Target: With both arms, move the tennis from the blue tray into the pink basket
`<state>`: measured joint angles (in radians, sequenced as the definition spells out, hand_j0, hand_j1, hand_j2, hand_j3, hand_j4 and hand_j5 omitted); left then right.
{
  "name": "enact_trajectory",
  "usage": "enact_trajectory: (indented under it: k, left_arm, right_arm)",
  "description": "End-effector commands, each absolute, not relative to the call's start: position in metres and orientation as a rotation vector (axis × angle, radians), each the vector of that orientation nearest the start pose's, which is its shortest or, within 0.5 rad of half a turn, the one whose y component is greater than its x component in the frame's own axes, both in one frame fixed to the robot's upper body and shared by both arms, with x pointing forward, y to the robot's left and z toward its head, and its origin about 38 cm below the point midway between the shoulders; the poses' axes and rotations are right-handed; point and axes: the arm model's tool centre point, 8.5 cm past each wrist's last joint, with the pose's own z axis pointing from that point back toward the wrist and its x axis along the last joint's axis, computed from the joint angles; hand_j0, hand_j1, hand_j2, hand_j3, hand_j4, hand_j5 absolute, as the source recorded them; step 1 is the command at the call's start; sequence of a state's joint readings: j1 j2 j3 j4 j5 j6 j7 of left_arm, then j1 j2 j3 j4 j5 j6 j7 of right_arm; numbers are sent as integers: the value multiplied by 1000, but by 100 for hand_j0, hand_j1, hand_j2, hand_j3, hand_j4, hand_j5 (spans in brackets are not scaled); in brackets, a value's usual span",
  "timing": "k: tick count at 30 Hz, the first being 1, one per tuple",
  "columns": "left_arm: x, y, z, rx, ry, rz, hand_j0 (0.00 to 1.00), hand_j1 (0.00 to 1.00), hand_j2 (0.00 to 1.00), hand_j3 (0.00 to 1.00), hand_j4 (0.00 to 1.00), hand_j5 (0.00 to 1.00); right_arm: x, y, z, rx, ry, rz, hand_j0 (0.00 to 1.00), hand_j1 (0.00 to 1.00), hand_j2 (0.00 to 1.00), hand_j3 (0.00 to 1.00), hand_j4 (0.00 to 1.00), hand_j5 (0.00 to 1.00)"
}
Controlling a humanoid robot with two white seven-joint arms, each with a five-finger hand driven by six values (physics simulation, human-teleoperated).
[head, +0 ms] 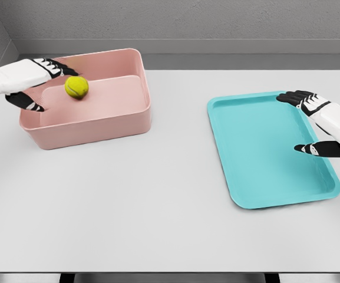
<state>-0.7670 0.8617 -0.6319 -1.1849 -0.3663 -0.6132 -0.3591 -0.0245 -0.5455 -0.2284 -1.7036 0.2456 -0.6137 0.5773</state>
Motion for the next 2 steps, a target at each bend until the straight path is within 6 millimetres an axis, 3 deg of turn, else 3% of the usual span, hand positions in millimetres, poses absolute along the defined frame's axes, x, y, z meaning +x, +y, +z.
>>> enact_trajectory:
  k: [1, 2]
  left_arm:
    - [472, 400, 268, 675, -1439, -1801, 100, 100, 100, 100, 100, 100]
    - [472, 401, 267, 674, -1436, -1799, 100, 100, 100, 100, 100, 100]
  right_arm:
    - [341, -371, 212, -463, -1801, 1404, 100, 100, 100, 100, 100, 100]
    - [341, -371, 212, -463, -1801, 1404, 100, 100, 100, 100, 100, 100]
